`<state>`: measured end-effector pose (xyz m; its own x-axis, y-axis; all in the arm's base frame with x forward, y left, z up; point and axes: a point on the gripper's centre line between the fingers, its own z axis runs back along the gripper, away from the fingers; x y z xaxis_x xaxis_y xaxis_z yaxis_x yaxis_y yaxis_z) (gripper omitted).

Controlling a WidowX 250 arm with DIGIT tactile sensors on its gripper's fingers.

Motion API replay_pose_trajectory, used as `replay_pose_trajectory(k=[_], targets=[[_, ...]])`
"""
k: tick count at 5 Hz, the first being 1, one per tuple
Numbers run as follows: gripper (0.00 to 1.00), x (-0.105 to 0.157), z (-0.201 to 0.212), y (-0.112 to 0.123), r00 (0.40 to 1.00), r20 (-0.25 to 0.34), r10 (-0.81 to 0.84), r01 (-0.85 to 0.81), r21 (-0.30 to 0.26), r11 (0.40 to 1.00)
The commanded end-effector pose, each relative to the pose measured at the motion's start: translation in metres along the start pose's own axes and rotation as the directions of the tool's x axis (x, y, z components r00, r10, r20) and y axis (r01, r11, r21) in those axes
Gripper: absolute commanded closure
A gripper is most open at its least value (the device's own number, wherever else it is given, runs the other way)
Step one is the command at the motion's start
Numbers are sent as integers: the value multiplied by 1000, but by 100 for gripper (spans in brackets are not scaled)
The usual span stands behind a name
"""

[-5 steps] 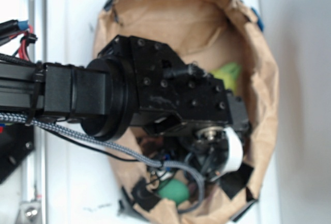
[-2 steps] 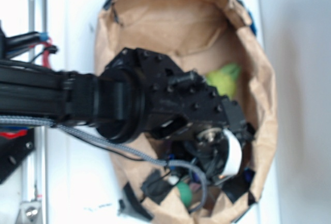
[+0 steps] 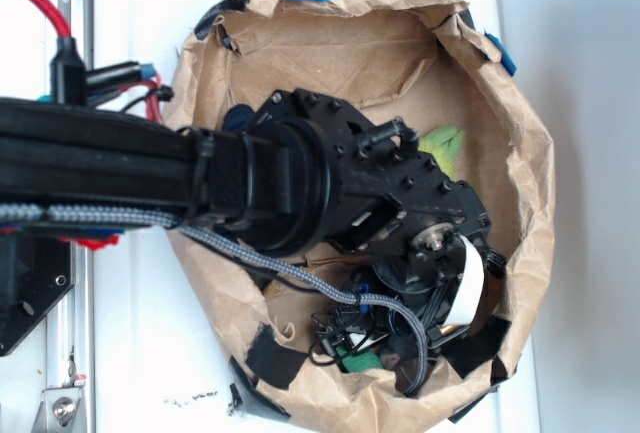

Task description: Grab the gray animal.

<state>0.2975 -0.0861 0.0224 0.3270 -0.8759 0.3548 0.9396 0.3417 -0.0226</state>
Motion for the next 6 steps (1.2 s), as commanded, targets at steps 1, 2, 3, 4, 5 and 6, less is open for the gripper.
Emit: replay_pose_trajectory(k=[1,2,3,4,5,6], targets=[[100,-3,36,-5,999,-8,38,-37,44,998],[100,-14,75,-8,986,-51,160,-153,123,981],[100,-29,107,-5,922,-106,373,-352,174,920],[100,-40,133,-6,833,-194,519,-504,124,855],[100,-43,153,-16,714,-225,663,-623,225,749],[100,-42,161,-23,634,-180,752,-680,333,653]])
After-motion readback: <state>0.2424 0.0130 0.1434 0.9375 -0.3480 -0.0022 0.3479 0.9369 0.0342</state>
